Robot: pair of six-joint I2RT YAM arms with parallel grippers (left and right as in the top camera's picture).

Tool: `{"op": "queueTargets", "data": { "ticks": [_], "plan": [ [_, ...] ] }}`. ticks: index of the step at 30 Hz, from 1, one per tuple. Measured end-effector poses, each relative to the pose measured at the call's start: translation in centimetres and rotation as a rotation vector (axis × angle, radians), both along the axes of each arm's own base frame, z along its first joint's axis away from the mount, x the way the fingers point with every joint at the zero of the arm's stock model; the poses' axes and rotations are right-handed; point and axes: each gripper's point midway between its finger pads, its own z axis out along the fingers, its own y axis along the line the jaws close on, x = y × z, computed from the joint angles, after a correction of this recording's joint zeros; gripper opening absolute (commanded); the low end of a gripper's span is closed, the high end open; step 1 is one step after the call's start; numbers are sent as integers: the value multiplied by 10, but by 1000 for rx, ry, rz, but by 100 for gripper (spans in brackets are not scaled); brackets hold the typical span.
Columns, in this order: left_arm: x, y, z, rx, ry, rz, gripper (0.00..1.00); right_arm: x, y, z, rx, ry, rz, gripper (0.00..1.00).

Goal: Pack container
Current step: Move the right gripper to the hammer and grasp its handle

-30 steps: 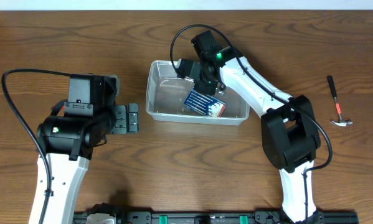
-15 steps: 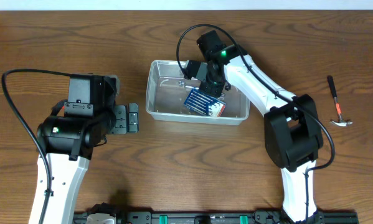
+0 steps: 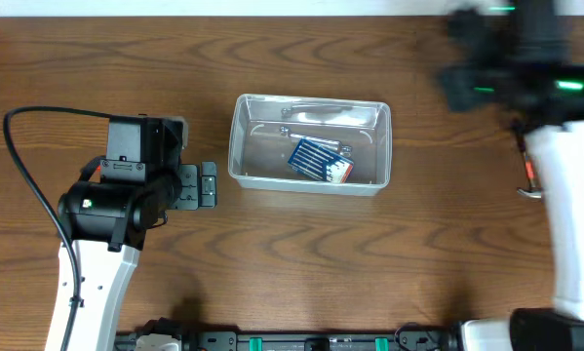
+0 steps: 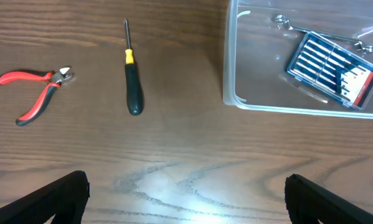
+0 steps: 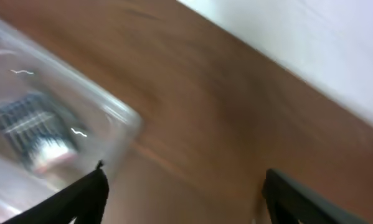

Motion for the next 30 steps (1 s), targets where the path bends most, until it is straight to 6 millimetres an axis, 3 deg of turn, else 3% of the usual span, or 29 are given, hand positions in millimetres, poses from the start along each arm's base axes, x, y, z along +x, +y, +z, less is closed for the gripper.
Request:
{"op": "queueTargets", "data": {
  "ticks": [2, 7, 11, 15, 21, 26, 30],
  "plan": [
    [0, 0, 0, 0, 0, 0, 98, -16, -51, -15, 5, 87, -146, 86],
    [0, 0, 0, 0, 0, 0, 98, -31, -145, -67, 46, 256, -408, 96],
    [0, 0, 0, 0, 0, 0, 98, -42, -188, -110, 87, 376, -518, 99],
    [0, 0, 0, 0, 0, 0, 98, -46, -208, -155, 123, 491, -565, 99],
    [0, 0, 0, 0, 0, 0, 99, -49, -218, -219, 171, 637, -584, 99],
    [0, 0, 0, 0, 0, 0, 98, -44, -220, -244, 188, 661, -571, 99],
    [0, 0, 0, 0, 0, 0, 98, -36, -224, -246, 180, 631, -564, 95]
  ]
}}
